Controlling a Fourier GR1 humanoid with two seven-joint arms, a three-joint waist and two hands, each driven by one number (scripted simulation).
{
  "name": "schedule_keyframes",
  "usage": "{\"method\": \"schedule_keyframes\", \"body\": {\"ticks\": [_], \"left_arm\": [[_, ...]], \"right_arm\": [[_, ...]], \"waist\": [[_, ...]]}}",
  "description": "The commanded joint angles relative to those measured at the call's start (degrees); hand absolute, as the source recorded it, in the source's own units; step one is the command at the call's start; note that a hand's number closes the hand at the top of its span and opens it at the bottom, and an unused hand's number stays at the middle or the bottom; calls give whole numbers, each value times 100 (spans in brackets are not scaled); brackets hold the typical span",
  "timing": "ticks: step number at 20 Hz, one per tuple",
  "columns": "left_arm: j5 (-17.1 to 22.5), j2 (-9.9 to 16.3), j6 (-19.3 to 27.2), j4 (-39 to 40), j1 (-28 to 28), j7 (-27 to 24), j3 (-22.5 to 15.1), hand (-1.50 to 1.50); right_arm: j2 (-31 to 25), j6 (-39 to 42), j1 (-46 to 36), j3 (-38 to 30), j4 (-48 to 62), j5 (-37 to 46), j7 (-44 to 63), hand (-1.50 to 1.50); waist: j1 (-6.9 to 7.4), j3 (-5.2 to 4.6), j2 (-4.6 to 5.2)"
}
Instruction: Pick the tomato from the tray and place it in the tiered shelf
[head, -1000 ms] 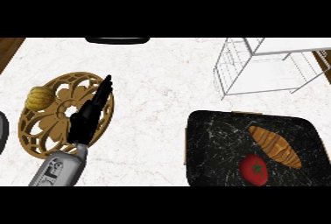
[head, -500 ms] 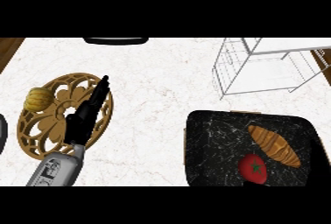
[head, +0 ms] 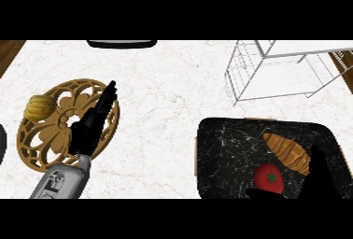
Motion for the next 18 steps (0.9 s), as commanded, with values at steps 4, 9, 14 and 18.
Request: {"method": "schedule_keyframes", "body": {"ticks": [4, 9, 14, 18], "left_arm": [[-175, -87, 65, -99, 66, 14, -24, 0], [-108, -66, -116, -139, 225, -142, 81, 0], [-80, -54, -315, 41, 129, -193, 203, 0], [-175, -144, -218, -169, 288, -53, 165, 0]], "right_arm": [[265, 315, -396, -200, 423, 12, 1154, -150], [270, 42, -287, -213, 755, -108, 846, -150], [271, -182, 126, 133, 590, 7, 754, -150], [271, -109, -272, 21, 964, -163, 916, -150]], "waist": [[-15, 6, 0], [-28, 8, -7], [-63, 6, -15], [-22, 8, -12]]}}
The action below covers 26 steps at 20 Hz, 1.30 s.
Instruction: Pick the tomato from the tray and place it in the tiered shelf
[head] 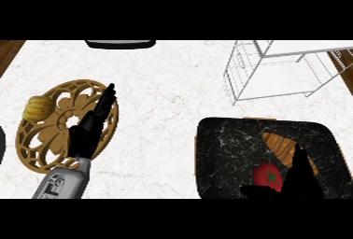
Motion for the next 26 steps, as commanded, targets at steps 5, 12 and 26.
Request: {"method": "schedule_keyframes", "body": {"ticks": [5, 12, 26], "left_arm": [[-173, -136, -19, 35, -251, 225, 61, 0], [-194, -247, -118, -34, -173, 326, 99, 0], [-154, -41, -373, 137, -134, -25, 348, 0]], "right_arm": [[18, 21, 178, 279, 149, -41, 692, 150], [16, 187, -242, 207, 368, 412, 685, 150], [18, 803, -1852, 2284, 565, -922, -1829, 150]], "waist": [[-33, 1, -1], [-9, 1, 0], [55, 2, 8]]}}
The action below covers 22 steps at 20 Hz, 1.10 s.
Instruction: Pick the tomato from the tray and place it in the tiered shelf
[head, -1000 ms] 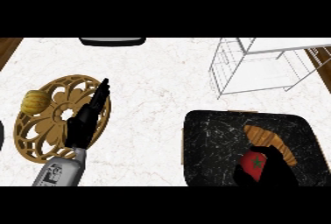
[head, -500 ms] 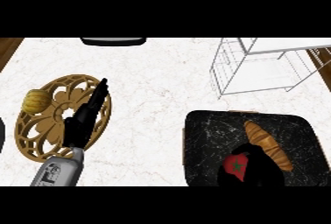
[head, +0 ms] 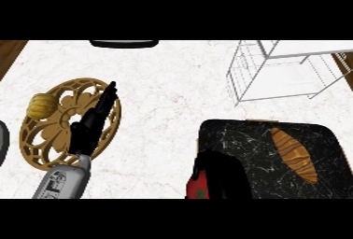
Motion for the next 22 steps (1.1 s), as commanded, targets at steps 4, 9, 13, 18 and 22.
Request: {"method": "schedule_keyframes", "body": {"ticks": [4, 9, 13, 18, 22], "left_arm": [[18, -27, -18, 251, -150, -86, 164, 0], [-89, -75, 13, -242, 326, -35, 50, 0], [-165, -115, 27, 39, 116, -82, 143, 0], [-150, -60, -80, -137, 115, 103, 183, 0], [-341, -206, 34, -522, 538, 50, -98, 0]], "right_arm": [[29, -1085, -346, 551, -1162, -571, 202, 150], [29, -331, -884, -4, -2186, -369, 647, 150], [29, -100, -1410, -18, -2648, 154, 1503, 150], [28, 598, -2208, -705, -2754, 512, 1699, 150], [28, 803, -3129, -1543, -2565, 357, 1934, 150]], "waist": [[-110, 2, -20], [-81, 2, -22], [-119, -2, -26], [-106, -2, -21], [-53, -3, -29]]}}
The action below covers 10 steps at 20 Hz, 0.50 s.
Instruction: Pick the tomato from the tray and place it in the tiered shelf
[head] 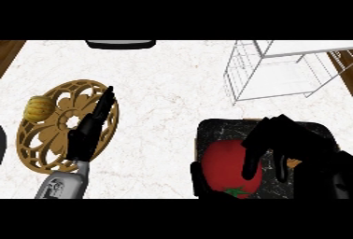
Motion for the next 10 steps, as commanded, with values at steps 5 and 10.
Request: {"method": "schedule_keyframes", "body": {"ticks": [5, 10], "left_arm": [[-134, -156, 56, -141, 10, 237, -104, 0], [79, 160, -266, 124, -398, 179, 328, 0]], "right_arm": [[13, 1090, -1553, -1464, 390, 67, 460, 150], [-149, 1214, -2328, -2454, 982, -349, 196, 150]], "waist": [[6, 0, -1], [-16, 1, 10]]}}
